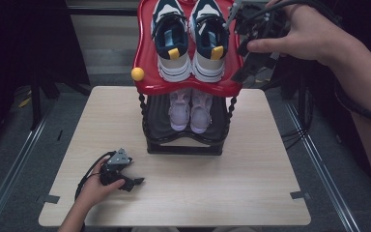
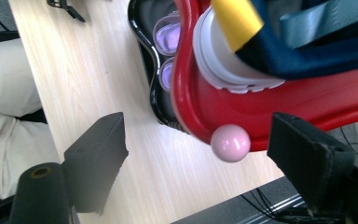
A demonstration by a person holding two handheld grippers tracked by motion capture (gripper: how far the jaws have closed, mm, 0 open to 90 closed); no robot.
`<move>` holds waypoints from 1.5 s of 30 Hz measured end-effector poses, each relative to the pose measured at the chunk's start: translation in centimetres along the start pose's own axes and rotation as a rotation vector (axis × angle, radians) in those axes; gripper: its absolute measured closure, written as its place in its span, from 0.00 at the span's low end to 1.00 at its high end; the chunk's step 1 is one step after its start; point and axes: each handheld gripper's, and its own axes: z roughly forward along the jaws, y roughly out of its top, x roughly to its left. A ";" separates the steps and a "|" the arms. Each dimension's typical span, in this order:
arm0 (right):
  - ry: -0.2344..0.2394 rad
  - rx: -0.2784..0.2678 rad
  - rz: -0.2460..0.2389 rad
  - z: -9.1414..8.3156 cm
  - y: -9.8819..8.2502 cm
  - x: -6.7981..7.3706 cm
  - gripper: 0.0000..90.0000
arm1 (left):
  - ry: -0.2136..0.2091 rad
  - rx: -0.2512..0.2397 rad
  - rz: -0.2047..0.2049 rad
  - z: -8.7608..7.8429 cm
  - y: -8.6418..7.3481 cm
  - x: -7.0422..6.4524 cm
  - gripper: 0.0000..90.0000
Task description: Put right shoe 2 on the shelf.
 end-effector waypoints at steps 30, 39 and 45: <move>0.137 0.141 0.051 1.7 -4.4 0.9 0.23 | -0.001 0.001 0.001 0.0 0.0 0.0 0.08; 0.166 0.180 0.051 2.3 -5.5 0.9 0.23 | -0.001 0.001 0.001 0.0 0.0 0.0 0.08; 0.172 0.197 0.061 3.0 -6.7 1.1 0.23 | -0.001 0.001 0.001 0.0 0.0 0.0 0.08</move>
